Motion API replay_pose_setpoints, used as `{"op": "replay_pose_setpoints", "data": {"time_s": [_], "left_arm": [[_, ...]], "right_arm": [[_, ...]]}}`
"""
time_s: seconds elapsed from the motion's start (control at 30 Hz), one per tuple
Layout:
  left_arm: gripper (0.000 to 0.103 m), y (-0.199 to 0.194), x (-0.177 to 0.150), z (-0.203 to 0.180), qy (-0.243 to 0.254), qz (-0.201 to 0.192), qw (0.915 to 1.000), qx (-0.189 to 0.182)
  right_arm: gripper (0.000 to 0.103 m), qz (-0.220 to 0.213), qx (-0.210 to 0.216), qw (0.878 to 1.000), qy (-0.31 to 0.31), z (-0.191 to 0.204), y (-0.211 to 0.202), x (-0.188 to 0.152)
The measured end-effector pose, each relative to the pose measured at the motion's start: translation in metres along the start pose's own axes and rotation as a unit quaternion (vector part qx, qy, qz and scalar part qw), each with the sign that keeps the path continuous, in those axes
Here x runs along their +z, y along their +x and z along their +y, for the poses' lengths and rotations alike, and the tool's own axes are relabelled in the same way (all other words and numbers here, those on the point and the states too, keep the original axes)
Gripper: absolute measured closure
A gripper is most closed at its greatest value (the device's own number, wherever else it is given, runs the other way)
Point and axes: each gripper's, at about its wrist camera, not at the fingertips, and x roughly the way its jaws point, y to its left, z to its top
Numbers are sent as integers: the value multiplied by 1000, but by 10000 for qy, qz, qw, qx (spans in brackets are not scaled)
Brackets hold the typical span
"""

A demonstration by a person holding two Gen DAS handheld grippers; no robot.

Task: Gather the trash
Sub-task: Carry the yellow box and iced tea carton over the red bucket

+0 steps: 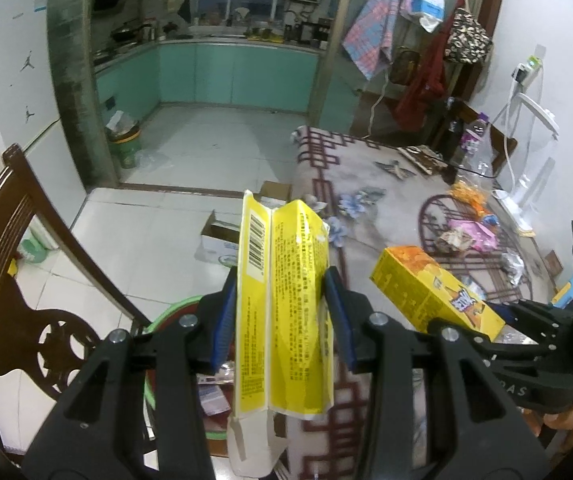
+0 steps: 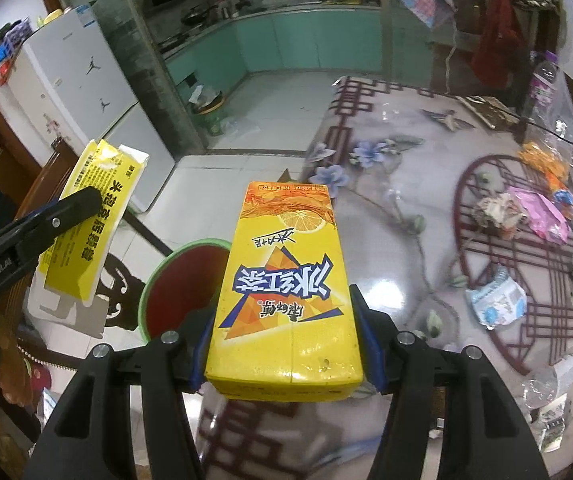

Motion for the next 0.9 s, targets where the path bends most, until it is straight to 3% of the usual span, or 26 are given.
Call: {"op": "replay_pose_setpoints", "data": {"time_s": [0.37, 0.9], "left_arm": [[62, 19, -15, 49, -343, 352, 9984, 288], [61, 55, -21, 82, -509, 736, 9955, 299]], "right_arm": [[47, 298, 168, 9987, -381, 45, 29, 4], [47, 798, 249, 9935, -770, 83, 78, 12]]}}
